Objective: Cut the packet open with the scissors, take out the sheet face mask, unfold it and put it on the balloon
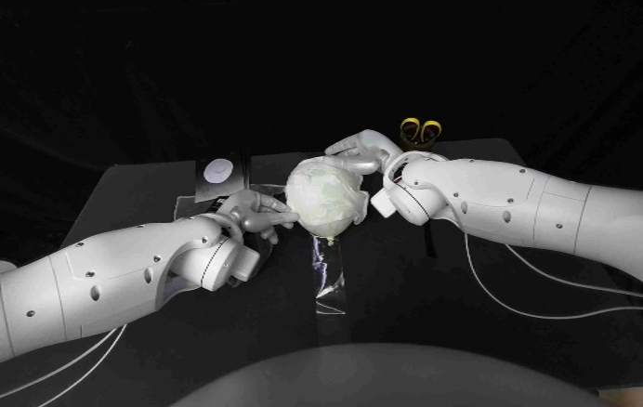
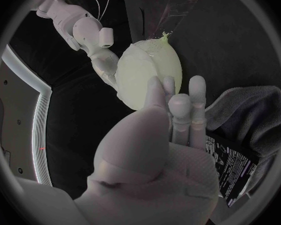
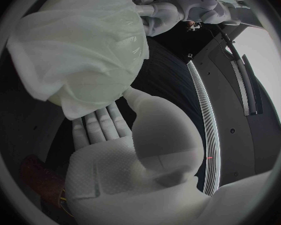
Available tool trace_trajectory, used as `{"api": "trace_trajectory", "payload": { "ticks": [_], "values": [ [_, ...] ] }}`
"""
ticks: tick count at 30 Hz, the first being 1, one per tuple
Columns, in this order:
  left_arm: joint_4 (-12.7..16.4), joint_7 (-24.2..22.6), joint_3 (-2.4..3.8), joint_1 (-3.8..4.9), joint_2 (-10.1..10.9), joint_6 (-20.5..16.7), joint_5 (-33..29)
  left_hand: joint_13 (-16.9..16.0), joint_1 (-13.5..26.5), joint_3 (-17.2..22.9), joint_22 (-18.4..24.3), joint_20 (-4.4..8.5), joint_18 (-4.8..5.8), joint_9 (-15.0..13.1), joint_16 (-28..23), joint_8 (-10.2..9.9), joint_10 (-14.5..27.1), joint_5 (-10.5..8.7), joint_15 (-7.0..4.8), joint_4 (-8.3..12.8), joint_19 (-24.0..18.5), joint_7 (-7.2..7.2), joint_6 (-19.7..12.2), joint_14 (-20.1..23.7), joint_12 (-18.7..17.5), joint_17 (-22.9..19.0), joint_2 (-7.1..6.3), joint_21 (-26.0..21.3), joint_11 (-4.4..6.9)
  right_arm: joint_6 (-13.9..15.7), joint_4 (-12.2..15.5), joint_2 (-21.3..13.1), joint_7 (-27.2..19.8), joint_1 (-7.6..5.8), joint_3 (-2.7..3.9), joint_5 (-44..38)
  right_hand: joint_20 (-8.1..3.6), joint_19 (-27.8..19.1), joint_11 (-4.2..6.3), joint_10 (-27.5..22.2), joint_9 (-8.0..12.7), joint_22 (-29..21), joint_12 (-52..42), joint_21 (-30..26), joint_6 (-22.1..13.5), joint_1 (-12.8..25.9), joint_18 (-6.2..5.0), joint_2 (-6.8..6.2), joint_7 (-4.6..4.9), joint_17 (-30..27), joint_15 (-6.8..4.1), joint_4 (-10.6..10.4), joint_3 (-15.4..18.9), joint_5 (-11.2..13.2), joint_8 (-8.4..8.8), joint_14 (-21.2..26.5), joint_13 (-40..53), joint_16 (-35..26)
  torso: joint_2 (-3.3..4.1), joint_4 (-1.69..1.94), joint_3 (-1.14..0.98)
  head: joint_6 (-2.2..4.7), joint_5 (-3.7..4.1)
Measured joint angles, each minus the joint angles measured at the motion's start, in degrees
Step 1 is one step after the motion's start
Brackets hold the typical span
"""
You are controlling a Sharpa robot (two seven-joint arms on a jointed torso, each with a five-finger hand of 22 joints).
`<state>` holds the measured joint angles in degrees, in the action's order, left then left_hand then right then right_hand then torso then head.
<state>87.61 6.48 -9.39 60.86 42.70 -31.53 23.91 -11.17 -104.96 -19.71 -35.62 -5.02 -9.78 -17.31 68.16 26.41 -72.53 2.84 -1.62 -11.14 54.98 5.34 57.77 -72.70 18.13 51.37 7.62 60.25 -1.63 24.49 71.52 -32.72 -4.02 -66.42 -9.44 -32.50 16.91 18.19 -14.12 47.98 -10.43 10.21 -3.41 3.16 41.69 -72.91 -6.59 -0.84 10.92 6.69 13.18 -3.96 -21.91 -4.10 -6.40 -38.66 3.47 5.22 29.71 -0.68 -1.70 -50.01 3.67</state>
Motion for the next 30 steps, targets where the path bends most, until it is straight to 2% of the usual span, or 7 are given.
{"api": "trace_trajectory", "payload": {
  "ticks": [5, 12, 20, 24, 25, 27, 30],
  "values": [
    [0.3, -0.7, 0.0, 0.0, 0.3, 0.0, -1.0, 0.1, 0.0, 0.2, 0.0, 0.31, 0.02, -0.2, 0.0, 0.2, -0.4, 0.0, 0.0, 0.2, -0.3, -0.16, 0.2, 0.0, 0.0, -0.2, -0.2, 0.2, 0.4, 0.0, 0.0, 0.0, 0.0, -0.01, 0.0, 0.0, 0.0, 0.0, 0.0, 0.0, 0.0, -0.1, 0.0, 0.0, 0.0, 0.0, 0.0, 0.0, 0.0, 0.0, 0.0, 0.0, 0.0, 0.0, 0.0, 0.0, 0.0, 0.0, 0.0, -0.02, -0.01, 0.0, -0.01],
    [0.8, -0.9, 0.01, -0.05, 0.9, 0.4, -2.3, 0.2, 0.0, 0.6, 0.0, 0.86, 0.05, -0.3, 0.0, 0.4, -0.7, -0.06, -0.4, 0.6, -1.3, -0.52, 0.8, 0.4, -0.3, 0.0, -0.26, 0.8, 0.31, 0.0, 0.0, -0.1, 0.1, -0.01, 0.0, 0.0, 0.0, 0.0, 0.0, 0.0, 0.0, -0.1, 0.0, 0.0, 0.0, 0.0, 0.01, 0.0, 0.0, 0.0, 0.0, 0.0, 0.0, 0.0, 0.0, 0.0, 0.0, 0.0, -0.02, -0.02, -0.01, 0.0, 0.04],
    [1.1, -0.6, 0.02, -0.14, 1.7, 1.1, -3.4, 0.4, 0.3, 0.4, -3.4, 1.35, 0.1, 0.1, 1.5, 0.3, -1.5, 0.28, -0.9, 1.4, -1.7, -0.76, 2.3, 0.0, -0.7, 2.8, -0.58, 3.4, 0.73, 0.0, 0.1, -0.1, 0.1, -0.01, -0.01, 0.0, 0.0, 0.0, 0.0, 0.0, 0.0, -0.1, 0.0, 0.0, 0.2, 0.0, 0.02, -0.01, 0.2, 0.0, 0.0, 0.0, 0.0, 0.2, 0.0, 0.4, 0.0, -0.2, -0.02, 0.0, -0.01, 0.0, 0.08],
    [1.3, 0.0, 0.02, -0.17, 2.0, 1.4, -3.7, 0.3, 0.3, 0.2, -5.3, 1.7, 0.17, 0.5, 2.4, -0.3, -1.6, 1.83, -1.02, 1.5, -1.7, -1.01, 2.9, -0.1, -0.7, 4.1, -0.57, 4.9, 0.83, 0.0, 0.1, -0.2, 0.1, -0.01, -0.01, 0.0, 0.0, 0.0, 0.0, 0.0, 0.0, -0.2, 0.0, 0.0, 0.2, 0.2, 0.03, -0.22, 0.2, 0.0, 0.01, 0.0, 0.0, 0.2, 0.0, 0.4, 0.0, -0.2, -0.02, 0.0, -0.01, 0.0, 0.05],
    [1.3, 0.1, 0.01, -0.18, 2.1, 1.5, -3.7, 0.3, 0.3, 0.2, -5.7, 1.75, 0.47, 0.5, 2.6, -0.3, -1.8, 2.38, -1.05, 1.5, -1.7, -0.91, 3.1, -0.1, -0.7, 4.3, -0.57, 5.3, 1.02, 0.0, 0.1, -0.2, 0.1, -0.01, -0.01, 0.0, 0.0, 0.0, 0.0, 0.0, 0.0, -0.1, 0.0, 0.0, 0.2, 0.2, 0.02, -0.22, 0.2, 0.0, 0.0, 0.0, 0.0, 0.2, 0.0, 0.4, 0.0, -0.2, -0.02, 0.0, -0.01, 0.0, 0.05],
    [1.3, 0.4, 0.01, -0.22, 2.4, 1.6, -3.7, 0.0, 0.3, 0.1, -7.0, 2.07, 0.56, 1.0, 3.4, -1.0, -1.8, 5.83, -1.1, 1.7, -2.1, -0.99, 3.6, -0.2, -0.8, 5.4, -0.57, 6.4, 1.02, 0.0, 0.1, -0.2, 0.1, -0.01, -0.01, 0.0, 0.0, 0.0, 0.0, 0.0, 0.1, -0.1, 0.0, 0.0, 0.2, 0.2, 0.02, -0.22, 0.2, -0.1, 0.21, 0.2, -0.2, 0.2, 0.0, 0.6, 0.0, -0.2, -0.02, 0.0, -0.01, 0.0, 0.04],
    [1.4, 0.7, 0.01, -0.32, 2.8, 1.6, -3.8, -0.1, 0.3, 0.1, -7.8, 2.27, 0.59, 1.3, 3.9, -1.2, -1.8, 8.23, -0.9, 1.7, -2.3, -1.22, 4.0, -0.4, -0.4, 6.3, -0.57, 7.1, 1.03, 0.0, 0.1, -0.2, 0.1, -0.01, -0.01, 0.0, 0.0, 0.0, 0.0, 0.0, 0.1, -0.2, 0.1, 0.0, 0.2, 0.2, 0.03, -0.22, 0.2, -0.1, 0.02, 0.2, -0.2, 0.2, 0.0, 0.8, 0.0, -0.2, -0.02, 0.0, -0.01, -0.01, 0.04]
  ]
}}
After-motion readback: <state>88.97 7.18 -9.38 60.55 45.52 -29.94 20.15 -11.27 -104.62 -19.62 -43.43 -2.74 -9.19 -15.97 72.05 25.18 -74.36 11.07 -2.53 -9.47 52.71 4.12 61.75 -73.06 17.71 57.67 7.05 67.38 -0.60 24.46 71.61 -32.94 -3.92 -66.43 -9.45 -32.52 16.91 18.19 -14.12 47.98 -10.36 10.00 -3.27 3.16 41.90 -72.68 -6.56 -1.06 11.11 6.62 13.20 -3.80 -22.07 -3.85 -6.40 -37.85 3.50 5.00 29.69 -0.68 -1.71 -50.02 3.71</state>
